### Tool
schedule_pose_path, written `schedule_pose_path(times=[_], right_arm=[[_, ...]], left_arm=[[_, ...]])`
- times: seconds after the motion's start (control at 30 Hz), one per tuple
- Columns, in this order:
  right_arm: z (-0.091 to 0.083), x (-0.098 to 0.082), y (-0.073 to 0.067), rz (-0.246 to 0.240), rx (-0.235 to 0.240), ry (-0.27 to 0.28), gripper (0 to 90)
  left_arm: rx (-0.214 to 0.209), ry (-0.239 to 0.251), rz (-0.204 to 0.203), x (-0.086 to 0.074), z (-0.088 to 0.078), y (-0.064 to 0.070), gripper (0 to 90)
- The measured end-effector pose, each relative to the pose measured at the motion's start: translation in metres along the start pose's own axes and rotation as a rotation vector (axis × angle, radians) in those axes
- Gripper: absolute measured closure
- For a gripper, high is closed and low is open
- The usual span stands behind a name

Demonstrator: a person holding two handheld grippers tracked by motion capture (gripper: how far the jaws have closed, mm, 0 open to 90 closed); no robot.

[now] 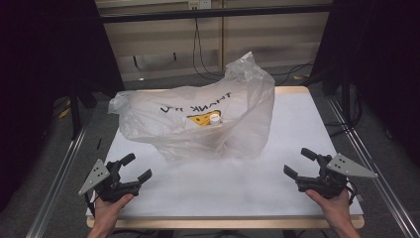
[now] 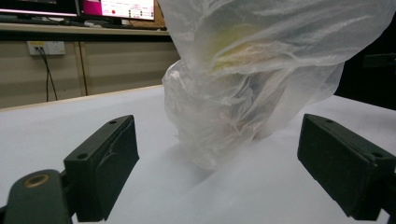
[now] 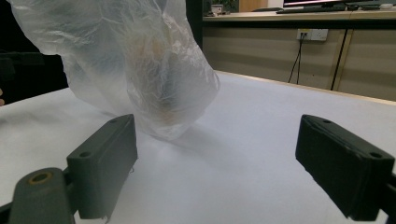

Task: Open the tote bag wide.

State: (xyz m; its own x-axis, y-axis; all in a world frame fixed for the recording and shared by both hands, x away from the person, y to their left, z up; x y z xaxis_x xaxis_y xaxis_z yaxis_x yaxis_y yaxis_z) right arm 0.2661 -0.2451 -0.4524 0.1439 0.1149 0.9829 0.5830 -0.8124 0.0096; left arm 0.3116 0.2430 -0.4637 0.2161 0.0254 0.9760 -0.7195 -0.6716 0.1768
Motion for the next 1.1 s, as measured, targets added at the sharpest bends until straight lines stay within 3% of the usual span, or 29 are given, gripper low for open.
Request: schedule_pose_path(times=[0.07, 0.1, 0.13, 0.17, 0.23, 0.37, 0.43, 0.47, 0.5, 0.53, 0.57, 0.63, 0.67, 0.7, 0.77, 0.8, 0.83, 0.9, 0.93, 1.0, 1.1], right_arm=[[-0.001, 0.001, 0.000, 0.003, -0.001, 0.006, 12.2], [-0.002, 0.002, 0.000, -0.001, -0.003, 0.013, 12.2], [-0.002, 0.002, 0.000, 0.005, -0.004, 0.018, 12.2], [-0.003, 0.003, 0.001, 0.004, -0.010, 0.018, 12.2], [-0.003, 0.003, 0.002, 0.004, -0.008, 0.016, 12.3], [-0.001, 0.001, 0.002, 0.008, -0.006, 0.008, 12.4], [-0.003, 0.002, 0.000, 0.000, 0.011, 0.006, 21.5], [-0.004, 0.002, -0.001, -0.008, 0.023, 0.011, 25.8], [-0.005, 0.003, -0.003, -0.005, 0.042, 0.016, 37.8], [-0.006, 0.003, -0.004, -0.012, 0.064, 0.017, 45.8], [-0.006, 0.004, -0.005, -0.011, 0.070, 0.019, 50.2], [-0.006, 0.005, -0.008, -0.015, 0.099, 0.016, 63.8], [-0.005, 0.005, -0.010, -0.019, 0.107, 0.016, 67.8], [-0.005, 0.006, -0.010, -0.021, 0.121, 0.018, 73.3], [-0.004, 0.007, -0.012, -0.016, 0.137, 0.012, 79.0], [-0.004, 0.008, -0.013, -0.016, 0.152, 0.014, 82.4], [-0.004, 0.009, -0.014, -0.013, 0.164, 0.012, 84.2], [-0.003, 0.011, -0.015, -0.009, 0.174, 0.013, 88.9], [-0.003, 0.012, -0.015, -0.009, 0.181, 0.013, 90.0], [-0.002, 0.014, -0.015, -0.008, 0.191, 0.006, 90.0], [0.000, 0.020, -0.015, 0.004, 0.199, 0.004, 90.0]], left_arm=[[-0.001, 0.002, -0.003, 0.000, 0.001, 0.002, 10.4], [-0.001, -0.002, 0.015, 0.001, 0.000, 0.002, 10.3], [-0.001, 0.010, -0.001, 0.001, 0.001, 0.004, 10.4], [-0.001, 0.000, 0.015, 0.001, 0.000, 0.003, 10.4], [0.004, 0.016, -0.004, 0.002, 0.001, 0.005, 10.2], [0.002, -0.006, 0.014, 0.001, -0.001, 0.003, 9.9], [0.004, -0.001, 0.010, 0.002, -0.003, 0.004, 10.7], [-0.011, -0.008, 0.016, 0.002, -0.005, 0.006, 14.1], [-0.005, -0.009, 0.036, 0.003, -0.007, 0.006, 22.0], [-0.023, -0.011, 0.027, 0.004, -0.008, 0.008, 23.8], [-0.042, -0.001, -0.007, 0.006, -0.009, 0.011, 29.0], [-0.053, -0.036, 0.018, 0.006, -0.012, 0.010, 41.2], [-0.070, -0.027, -0.009, 0.007, -0.012, 0.013, 46.3], [-0.077, -0.037, 0.007, 0.007, -0.013, 0.014, 53.2], [-0.090, -0.042, -0.009, 0.009, -0.013, 0.017, 59.8], [-0.076, -0.050, 0.004, 0.009, -0.014, 0.018, 64.5], [-0.103, -0.061, 0.018, 0.010, -0.014, 0.020, 66.4], [-0.099, -0.062, -0.012, 0.011, -0.013, 0.026, 74.1], [-0.130, -0.082, 0.018, 0.012, -0.014, 0.027, 76.1], [-0.115, -0.083, 0.026, 0.016, -0.015, 0.031, 82.1], [-0.164, -0.069, 0.018, 0.023, -0.018, 0.038, 90.0]])
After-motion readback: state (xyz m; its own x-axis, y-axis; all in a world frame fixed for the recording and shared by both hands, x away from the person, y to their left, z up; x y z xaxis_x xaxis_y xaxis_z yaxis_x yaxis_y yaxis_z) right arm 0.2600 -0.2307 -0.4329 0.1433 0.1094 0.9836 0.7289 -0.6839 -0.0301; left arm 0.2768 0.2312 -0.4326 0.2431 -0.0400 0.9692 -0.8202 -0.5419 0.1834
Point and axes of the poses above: each handheld gripper's, and its own axes: z roughly forward along the jaws, x roughly out of its top, y roughly to its right, the point moved 7 cm from there along z, roughly forward along the jaws, and after that the axes turned 6 degrees about -z, right-handed, at the moved point
